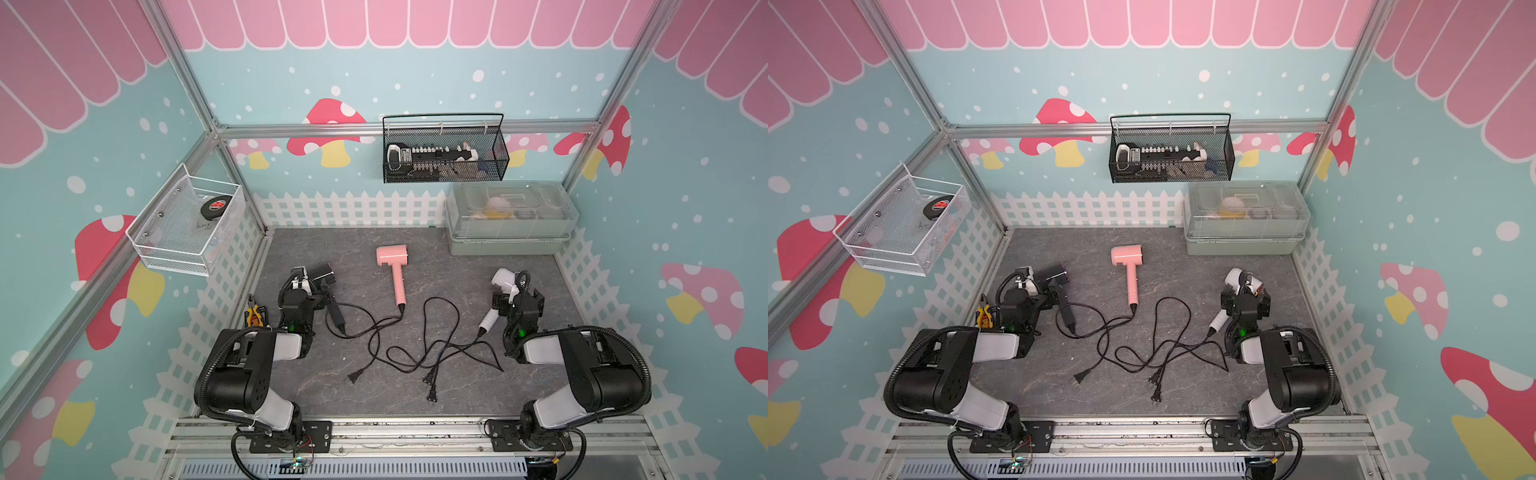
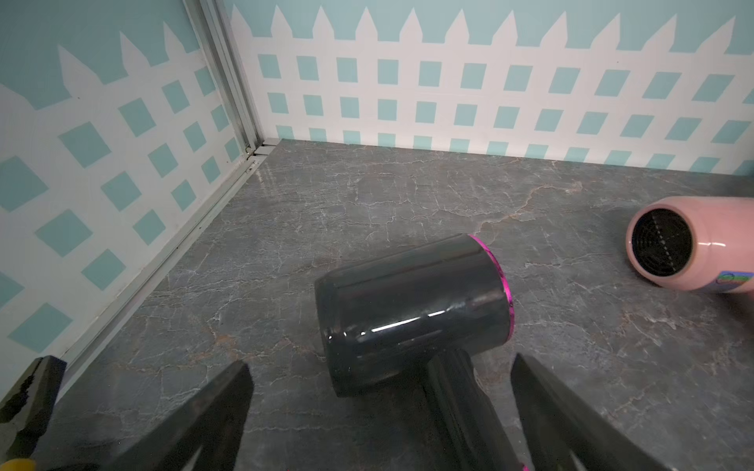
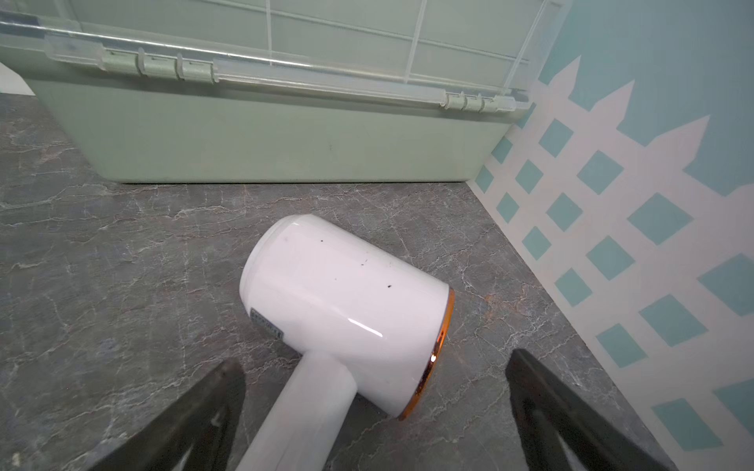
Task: Wrap the cord around the hair dryer
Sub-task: Pick up the hair dryer from the center of the board.
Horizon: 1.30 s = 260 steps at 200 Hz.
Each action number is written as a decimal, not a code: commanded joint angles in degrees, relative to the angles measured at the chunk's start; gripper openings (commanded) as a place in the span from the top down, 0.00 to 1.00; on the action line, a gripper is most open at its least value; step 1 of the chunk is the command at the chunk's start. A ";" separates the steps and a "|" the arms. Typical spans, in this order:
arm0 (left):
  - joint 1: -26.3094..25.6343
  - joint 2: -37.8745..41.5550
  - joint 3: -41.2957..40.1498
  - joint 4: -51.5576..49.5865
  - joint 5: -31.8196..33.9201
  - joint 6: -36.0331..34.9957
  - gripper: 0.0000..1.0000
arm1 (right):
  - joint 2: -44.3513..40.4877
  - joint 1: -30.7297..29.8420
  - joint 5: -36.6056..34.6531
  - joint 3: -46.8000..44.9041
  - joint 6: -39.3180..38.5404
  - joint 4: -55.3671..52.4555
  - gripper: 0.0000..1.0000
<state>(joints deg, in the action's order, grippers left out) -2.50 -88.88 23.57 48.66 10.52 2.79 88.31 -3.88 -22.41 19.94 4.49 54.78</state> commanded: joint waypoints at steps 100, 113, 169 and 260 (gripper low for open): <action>-0.22 0.82 -0.11 -0.14 0.48 -0.41 0.01 | -0.79 -0.03 0.27 -0.51 -1.06 0.41 0.00; -0.22 0.81 -0.11 -0.10 0.50 -0.41 0.01 | -0.83 0.00 0.27 -0.48 -1.06 0.41 0.00; -0.16 0.82 -0.11 -0.15 0.55 -0.41 0.01 | -0.82 -0.01 0.27 -0.52 -1.06 0.45 0.01; -3.69 10.77 12.17 -29.92 1.28 -2.94 0.01 | -13.64 -2.47 -2.22 14.04 -0.15 -34.61 0.00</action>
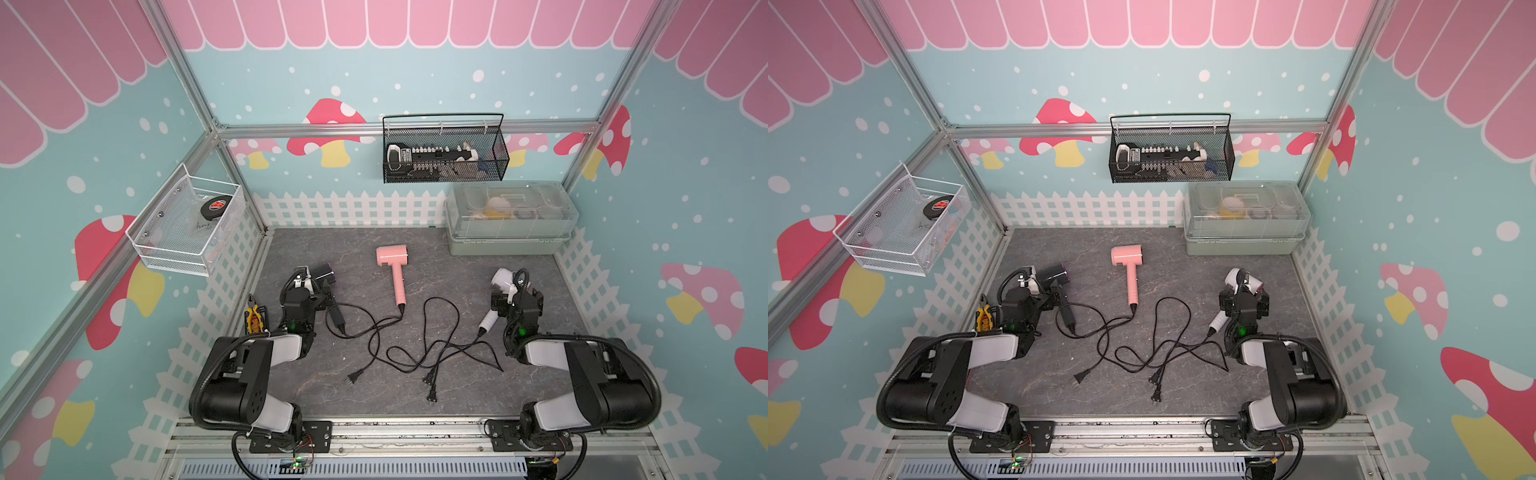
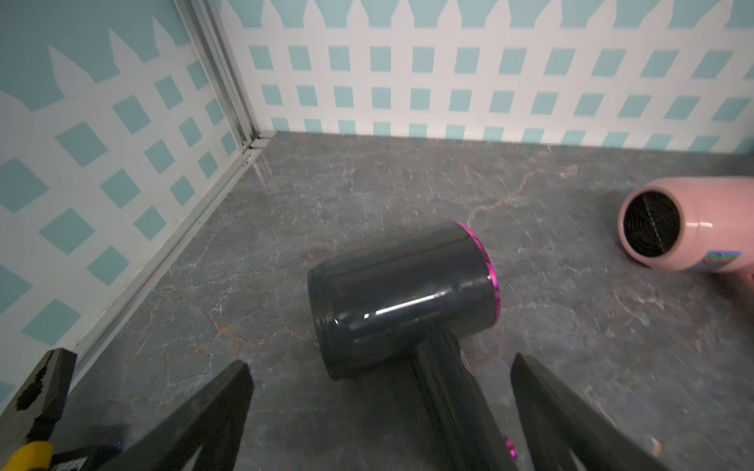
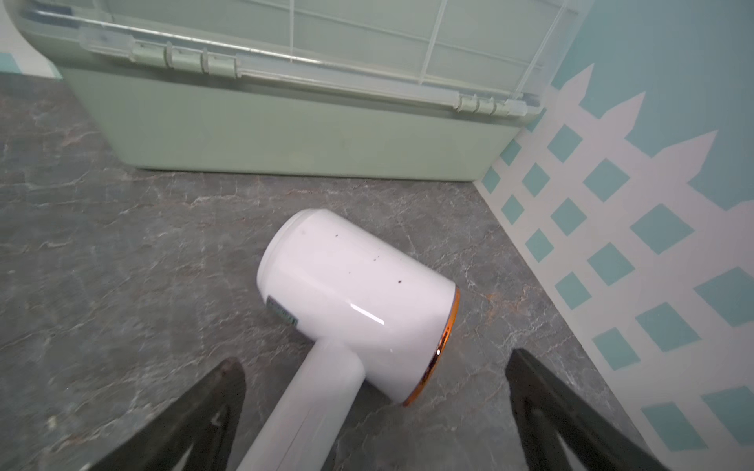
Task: Wrap the cord around the hair dryer
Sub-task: Pick up the hair dryer from the center of the board.
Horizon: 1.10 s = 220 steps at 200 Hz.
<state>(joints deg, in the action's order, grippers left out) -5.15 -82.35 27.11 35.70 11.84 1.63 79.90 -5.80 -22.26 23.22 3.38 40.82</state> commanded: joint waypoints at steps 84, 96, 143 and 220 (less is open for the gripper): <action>-13.06 -1.52 24.46 -41.66 -8.87 6.91 0.01 | 0.16 -0.55 12.56 28.62 30.63 -65.29 0.01; -15.12 -1.97 25.62 -42.27 -9.12 7.20 0.01 | 1.11 -0.55 15.36 29.19 33.57 -66.62 0.00; -16.59 -3.69 28.40 -41.43 -13.60 10.54 0.01 | 8.42 -0.41 16.57 32.53 41.52 -68.45 0.01; -16.74 -3.62 27.64 -40.99 -14.65 10.64 0.01 | 19.77 2.14 14.18 37.45 46.52 -69.07 0.16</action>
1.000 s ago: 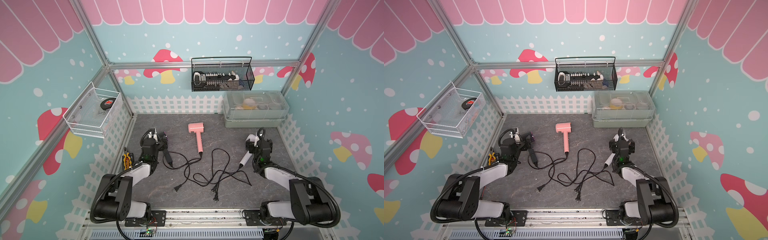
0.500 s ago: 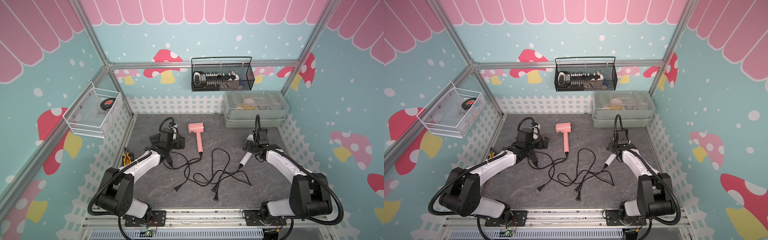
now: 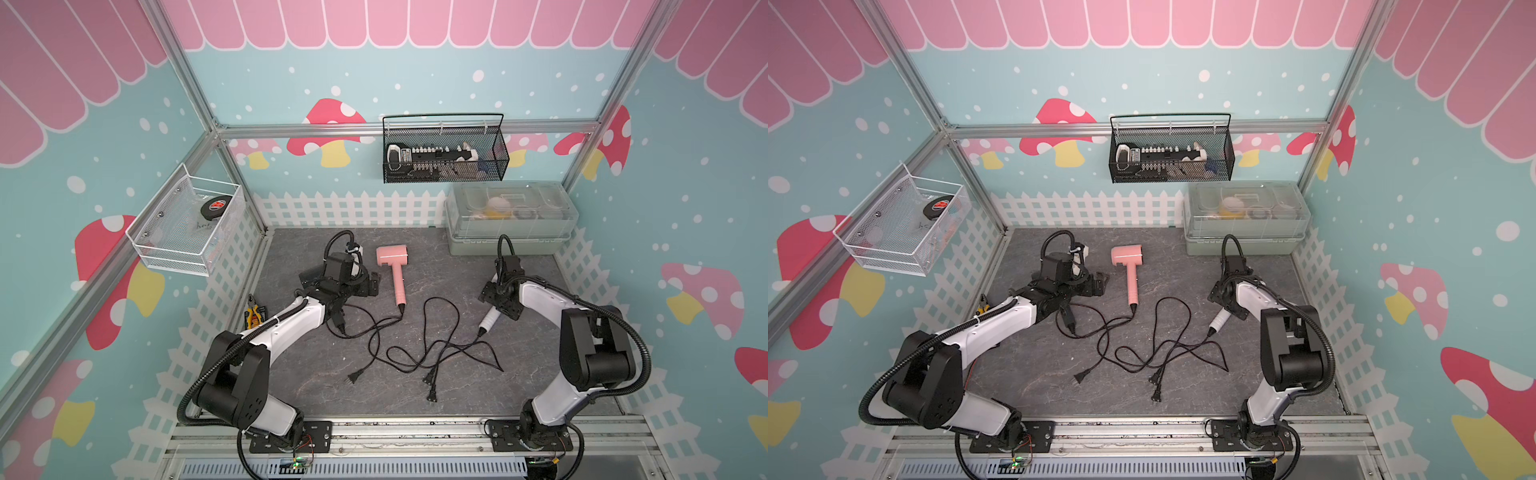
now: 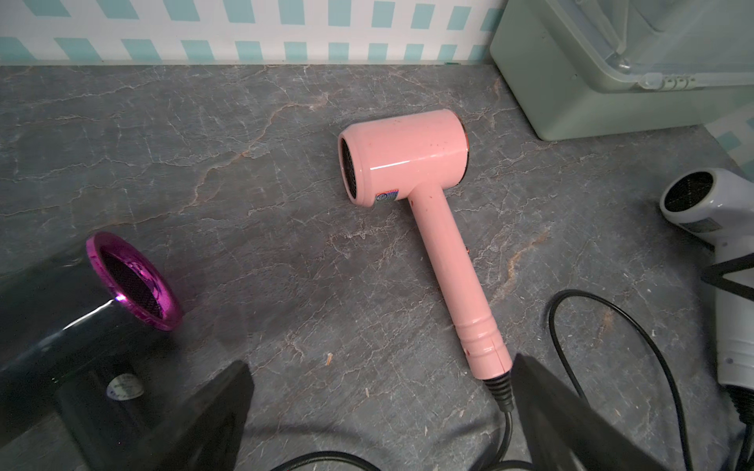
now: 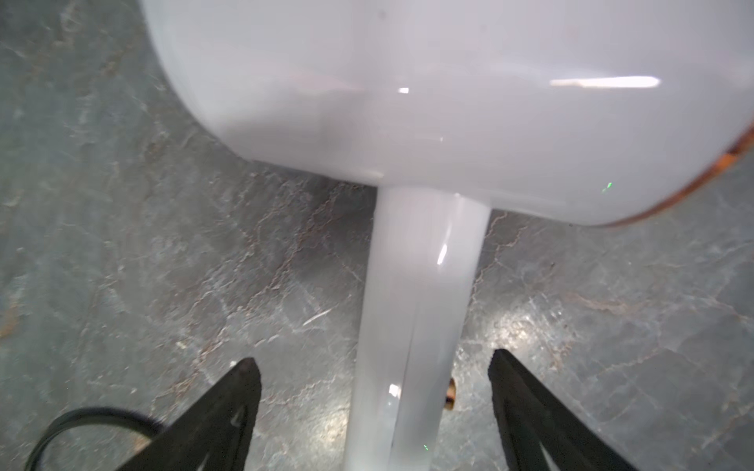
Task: Wrap the cord around the hair dryer
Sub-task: Pick up the hair dryer from the center of the board.
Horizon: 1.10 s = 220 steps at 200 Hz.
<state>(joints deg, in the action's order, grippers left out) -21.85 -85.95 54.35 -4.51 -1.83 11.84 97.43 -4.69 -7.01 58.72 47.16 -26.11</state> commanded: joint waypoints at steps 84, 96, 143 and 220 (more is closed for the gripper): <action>-0.05 -0.51 0.75 -1.29 -0.68 0.21 0.01 | 3.47 1.79 -0.41 -0.37 3.87 -1.44 0.40; -0.07 -0.59 0.93 -1.37 -0.73 0.21 0.01 | 3.47 1.79 -0.34 -0.50 3.52 -1.61 0.42; -0.10 -0.61 1.12 -1.91 -0.55 0.23 0.01 | 1.95 1.61 1.37 -3.43 3.64 -0.97 0.44; -0.10 -1.05 1.20 -1.90 -0.68 0.80 0.01 | 0.28 0.65 0.15 -5.87 2.86 -0.52 0.54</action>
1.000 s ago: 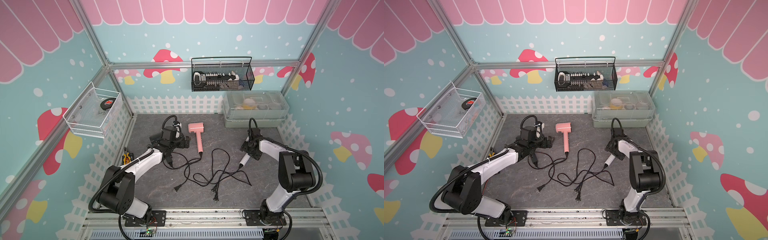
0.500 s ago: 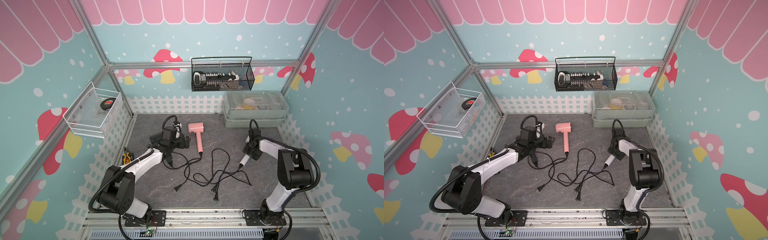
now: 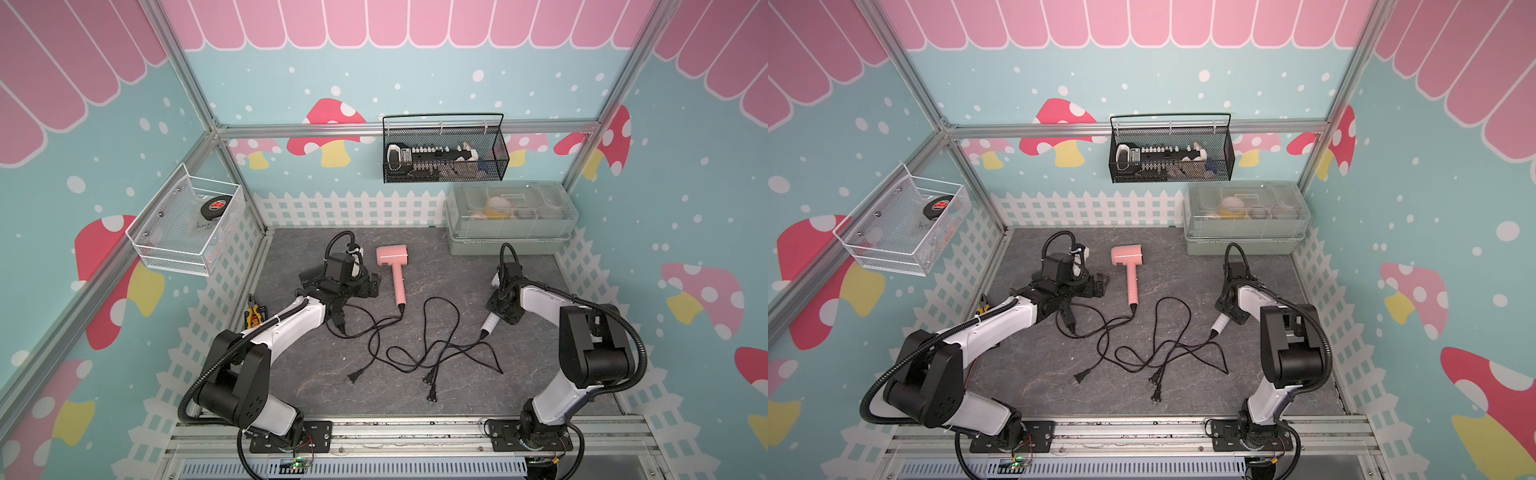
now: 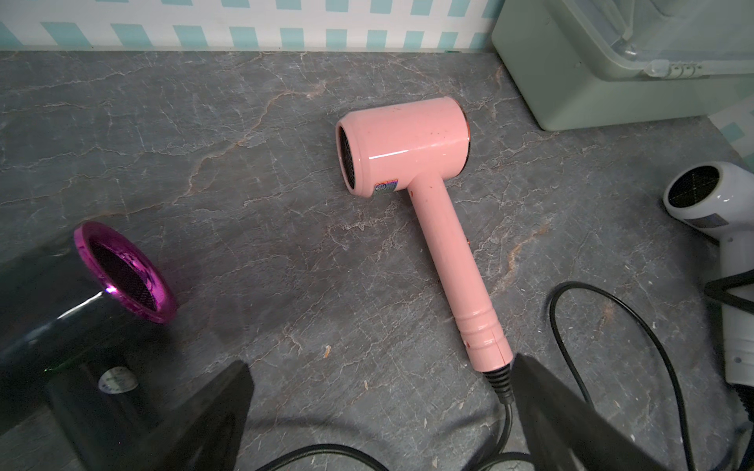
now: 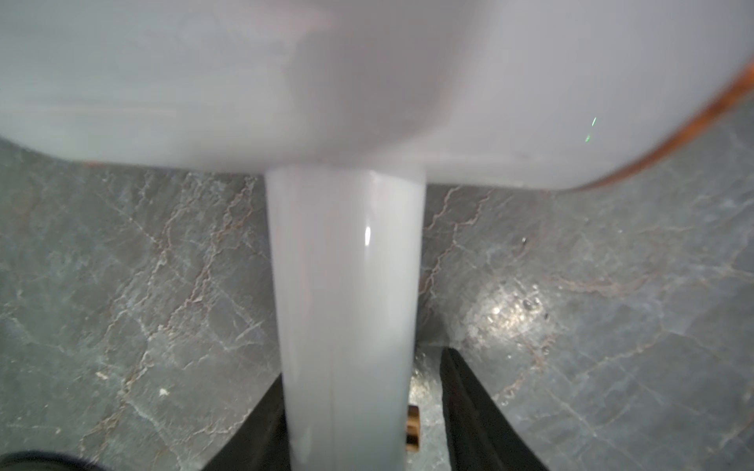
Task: Wrap the cord around the hair dryer
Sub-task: Pick up the hair dryer from the center of the board.
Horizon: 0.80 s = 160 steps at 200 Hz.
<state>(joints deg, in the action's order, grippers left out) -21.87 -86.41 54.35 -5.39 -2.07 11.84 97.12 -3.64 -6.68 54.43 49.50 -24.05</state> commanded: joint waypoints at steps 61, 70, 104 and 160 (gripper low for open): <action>-0.03 0.01 1.24 -1.89 -0.22 0.38 0.01 | -0.28 -0.69 -1.13 -0.79 -2.88 -2.58 1.00; -0.04 0.10 1.45 -2.06 -0.28 0.40 0.01 | -0.50 -0.97 -1.38 -0.12 -4.87 -2.66 1.00; -0.08 0.04 2.62 -3.03 -0.66 0.28 0.01 | -2.46 -2.68 -3.05 2.72 -14.69 -1.78 1.00; 0.46 -0.73 6.16 -5.14 -4.22 -1.20 0.01 | -8.60 -6.46 0.69 3.35 -30.73 5.10 1.00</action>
<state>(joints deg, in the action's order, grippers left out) -21.85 -86.48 57.65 -8.62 -3.11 11.68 92.64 -8.54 -7.20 55.48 28.91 -24.32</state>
